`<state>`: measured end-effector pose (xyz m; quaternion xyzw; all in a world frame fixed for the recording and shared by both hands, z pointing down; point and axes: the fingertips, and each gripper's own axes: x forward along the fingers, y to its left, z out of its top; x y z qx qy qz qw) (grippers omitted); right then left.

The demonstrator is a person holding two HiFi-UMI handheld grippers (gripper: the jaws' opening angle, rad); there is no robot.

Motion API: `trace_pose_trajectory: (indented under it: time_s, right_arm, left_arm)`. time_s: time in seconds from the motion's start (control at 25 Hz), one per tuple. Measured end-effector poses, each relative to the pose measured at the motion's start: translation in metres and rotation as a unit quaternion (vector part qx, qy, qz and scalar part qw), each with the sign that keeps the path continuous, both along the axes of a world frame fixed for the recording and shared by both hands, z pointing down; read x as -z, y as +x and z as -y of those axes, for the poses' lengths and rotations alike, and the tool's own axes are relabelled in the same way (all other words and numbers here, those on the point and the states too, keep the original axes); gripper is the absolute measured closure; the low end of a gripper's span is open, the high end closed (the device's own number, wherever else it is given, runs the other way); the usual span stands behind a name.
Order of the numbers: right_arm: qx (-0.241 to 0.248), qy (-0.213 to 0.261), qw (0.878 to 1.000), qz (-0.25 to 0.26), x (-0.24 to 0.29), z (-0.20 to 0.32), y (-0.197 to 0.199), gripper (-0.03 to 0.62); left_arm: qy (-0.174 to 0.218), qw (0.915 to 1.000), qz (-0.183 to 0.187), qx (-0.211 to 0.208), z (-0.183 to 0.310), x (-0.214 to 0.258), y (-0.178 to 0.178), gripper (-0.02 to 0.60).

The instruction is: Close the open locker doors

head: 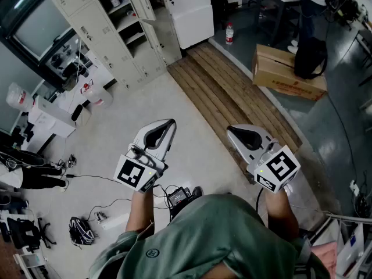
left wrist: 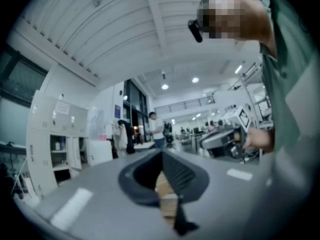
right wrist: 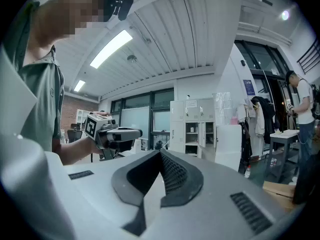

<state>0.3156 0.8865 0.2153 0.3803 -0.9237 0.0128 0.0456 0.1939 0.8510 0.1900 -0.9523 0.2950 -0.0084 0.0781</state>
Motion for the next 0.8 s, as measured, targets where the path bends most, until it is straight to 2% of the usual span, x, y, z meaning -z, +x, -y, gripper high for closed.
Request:
trace_pose_trajectory:
  time_s: [0.56, 0.72, 0.8]
  right_arm:
    - [-0.019, -0.007, 1.0, 0.007, -0.009, 0.021, -0.024, 0.589]
    - [-0.034, -0.012, 0.999, 0.026, -0.014, 0.034, -0.034, 0.589]
    - [-0.039, -0.014, 0.999, 0.031, -0.014, 0.044, -0.043, 0.589]
  left_arm:
    - [-0.006, 1.0, -0.006, -0.004, 0.024, -0.011, -0.027, 0.58]
    - [-0.034, 0.9994, 0.002, 0.003, 0.044, -0.022, -0.043, 0.58]
    - [-0.034, 0.9994, -0.002, -0.009, 0.054, -0.022, -0.046, 0.58]
